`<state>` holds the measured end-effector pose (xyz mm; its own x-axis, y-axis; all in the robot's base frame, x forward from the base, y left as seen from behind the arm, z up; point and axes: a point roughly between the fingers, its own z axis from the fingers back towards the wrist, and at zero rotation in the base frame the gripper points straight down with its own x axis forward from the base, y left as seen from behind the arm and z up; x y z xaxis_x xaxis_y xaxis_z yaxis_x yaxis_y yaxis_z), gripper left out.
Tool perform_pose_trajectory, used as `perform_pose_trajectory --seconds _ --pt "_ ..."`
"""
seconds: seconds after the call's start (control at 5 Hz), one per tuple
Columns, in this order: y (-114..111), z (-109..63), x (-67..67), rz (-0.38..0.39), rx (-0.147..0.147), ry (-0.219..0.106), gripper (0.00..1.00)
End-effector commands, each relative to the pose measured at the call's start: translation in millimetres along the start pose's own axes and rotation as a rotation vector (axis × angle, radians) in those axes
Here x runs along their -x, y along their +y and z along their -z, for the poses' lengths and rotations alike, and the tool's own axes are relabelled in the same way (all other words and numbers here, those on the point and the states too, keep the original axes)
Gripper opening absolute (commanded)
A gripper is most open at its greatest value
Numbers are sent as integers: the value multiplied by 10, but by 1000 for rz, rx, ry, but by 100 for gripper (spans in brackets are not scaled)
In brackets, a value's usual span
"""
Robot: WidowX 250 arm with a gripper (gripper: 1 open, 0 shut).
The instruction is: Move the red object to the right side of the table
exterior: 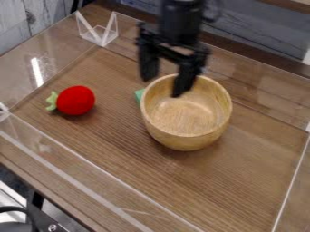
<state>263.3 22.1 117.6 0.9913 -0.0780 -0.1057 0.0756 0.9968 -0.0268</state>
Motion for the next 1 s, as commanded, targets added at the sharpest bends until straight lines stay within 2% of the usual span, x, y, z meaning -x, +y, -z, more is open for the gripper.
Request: perform_pose_trajectory --seconds 0.0,0.4,0.6,0.8 --pt "397 -89 168 37 -19 -83 100" --pt "1125 98 480 -1 -50 -149 100" --pt "1320 305 599 158 -47 -172 100" --pt "1405 532 638 284 -25 -190 100"
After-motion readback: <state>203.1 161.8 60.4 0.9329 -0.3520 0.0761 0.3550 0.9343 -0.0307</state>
